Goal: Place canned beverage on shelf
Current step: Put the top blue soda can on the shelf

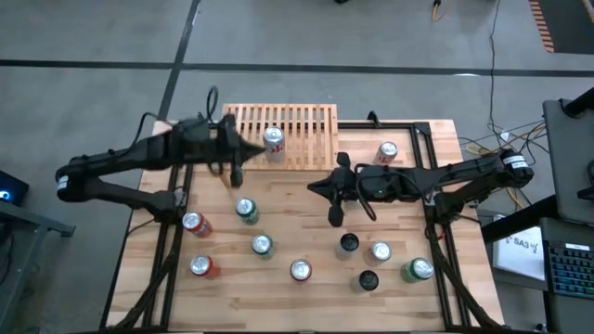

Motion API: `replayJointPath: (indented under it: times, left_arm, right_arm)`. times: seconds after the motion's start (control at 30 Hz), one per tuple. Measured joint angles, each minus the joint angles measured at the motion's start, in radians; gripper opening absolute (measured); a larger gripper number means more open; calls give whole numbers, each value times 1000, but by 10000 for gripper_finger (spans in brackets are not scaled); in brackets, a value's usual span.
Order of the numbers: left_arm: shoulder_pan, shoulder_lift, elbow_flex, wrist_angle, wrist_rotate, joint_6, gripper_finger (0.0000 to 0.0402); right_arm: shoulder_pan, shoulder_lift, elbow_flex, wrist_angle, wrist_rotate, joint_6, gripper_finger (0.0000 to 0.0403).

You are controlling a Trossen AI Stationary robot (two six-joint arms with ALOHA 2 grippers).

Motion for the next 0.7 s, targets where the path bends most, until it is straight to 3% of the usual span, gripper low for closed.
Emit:
replayJointPath:
  times: [0.3,0.5,0.7]
  left_arm:
    - [-400,-72,-122,77,-295,-65,0]
    - [-607,-102,-242,257,-353,-2,0]
    - [-707,-137,-372,403,-355,37,0]
  right_arm:
    - [79,0,67,-22,0,34,9]
    - [103,0,83,-11,1,118,9]
    - [121,23,103,39,9,209,9]
